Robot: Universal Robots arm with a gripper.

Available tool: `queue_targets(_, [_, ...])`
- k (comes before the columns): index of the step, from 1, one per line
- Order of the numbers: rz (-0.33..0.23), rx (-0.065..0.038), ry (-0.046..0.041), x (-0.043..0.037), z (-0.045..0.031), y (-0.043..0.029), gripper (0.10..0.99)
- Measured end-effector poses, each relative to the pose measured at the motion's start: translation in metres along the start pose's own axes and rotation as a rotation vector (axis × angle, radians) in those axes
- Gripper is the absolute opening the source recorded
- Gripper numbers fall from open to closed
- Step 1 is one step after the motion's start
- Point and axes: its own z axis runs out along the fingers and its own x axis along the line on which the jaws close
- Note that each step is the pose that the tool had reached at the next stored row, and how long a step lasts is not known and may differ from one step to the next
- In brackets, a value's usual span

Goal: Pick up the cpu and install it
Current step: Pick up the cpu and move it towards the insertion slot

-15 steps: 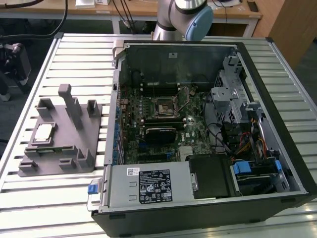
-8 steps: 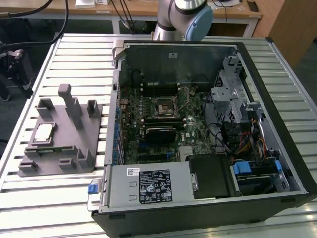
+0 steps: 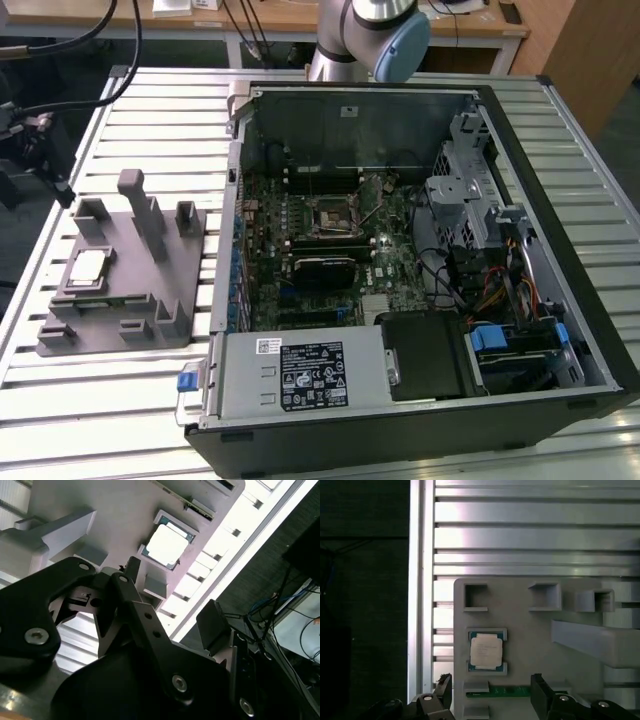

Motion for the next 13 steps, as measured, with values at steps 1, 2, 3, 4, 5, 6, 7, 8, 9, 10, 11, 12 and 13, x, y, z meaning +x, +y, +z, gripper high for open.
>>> queue_targets(1, [0.000,0.000,0.0001,0.0000,0.0017,-0.0003,0.725])
queue_targets(2, [0.000,-0.001,0.0001,-0.0001,0.0036,-0.0005,0.725])
queue_targets(3, [0.000,-0.002,0.0002,0.0000,0.0052,-0.0009,0.725])
queue_targets(4, [0.000,-0.003,0.0002,0.0000,0.0069,-0.0013,0.725])
queue_targets(5, [0.000,-0.004,0.0001,0.0000,0.0087,-0.0020,0.725])
queue_targets(6, [0.000,-0.004,0.0002,0.0000,0.0105,-0.0027,0.725])
queue_targets(7, [0.000,-0.005,0.0002,0.0000,0.0123,-0.0034,0.725])
queue_targets(8, [0.000,-0.005,0.0002,0.0001,0.0140,-0.0038,0.725])
queue_targets(9, [0.000,-0.006,0.0001,0.0001,0.0158,-0.0040,0.725])
queue_targets(10, [0.000,-0.007,0.0002,0.0002,0.0174,-0.0041,0.725])
queue_targets(11, [0.000,-0.007,0.0003,0.0002,0.0193,-0.0042,0.725])
queue_targets(12, [0.000,-0.008,0.0002,0.0002,0.0211,-0.0043,0.725])
queue_targets(13, [0.000,-0.008,0.0002,0.0002,0.0228,-0.0044,0.725])
